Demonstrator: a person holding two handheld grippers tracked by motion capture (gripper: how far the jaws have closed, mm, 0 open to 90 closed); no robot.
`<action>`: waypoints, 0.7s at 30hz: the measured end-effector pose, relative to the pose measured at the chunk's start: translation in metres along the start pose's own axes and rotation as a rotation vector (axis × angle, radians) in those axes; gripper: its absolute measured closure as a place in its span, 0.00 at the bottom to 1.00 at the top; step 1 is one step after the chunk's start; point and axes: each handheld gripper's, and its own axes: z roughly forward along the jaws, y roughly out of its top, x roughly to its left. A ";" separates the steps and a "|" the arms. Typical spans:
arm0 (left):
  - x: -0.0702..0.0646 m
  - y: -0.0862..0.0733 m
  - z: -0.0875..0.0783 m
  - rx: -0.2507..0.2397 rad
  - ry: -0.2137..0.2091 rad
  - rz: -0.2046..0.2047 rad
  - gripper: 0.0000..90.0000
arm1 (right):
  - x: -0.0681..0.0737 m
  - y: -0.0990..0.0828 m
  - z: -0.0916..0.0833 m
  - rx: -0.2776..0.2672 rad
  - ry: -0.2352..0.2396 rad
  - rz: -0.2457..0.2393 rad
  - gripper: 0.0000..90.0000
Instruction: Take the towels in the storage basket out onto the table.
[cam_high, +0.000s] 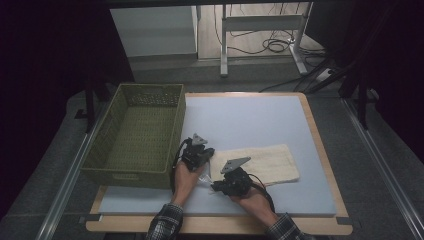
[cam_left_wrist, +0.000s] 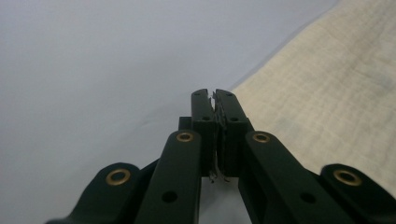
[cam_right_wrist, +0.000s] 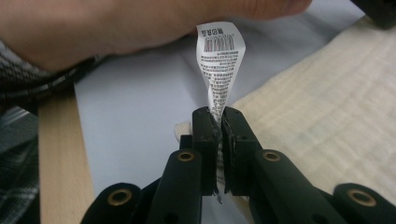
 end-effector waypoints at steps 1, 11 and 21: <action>0.000 0.000 0.000 0.000 0.000 0.000 0.98 | 0.001 0.002 0.002 -0.002 0.005 -0.008 0.94; -0.003 0.010 -0.012 -0.061 -0.039 -0.025 0.97 | 0.005 0.003 -0.016 -0.036 -0.011 -0.027 0.94; -0.019 0.039 -0.007 -0.091 -0.087 0.041 0.97 | -0.008 -0.007 -0.050 -0.095 -0.050 -0.004 0.94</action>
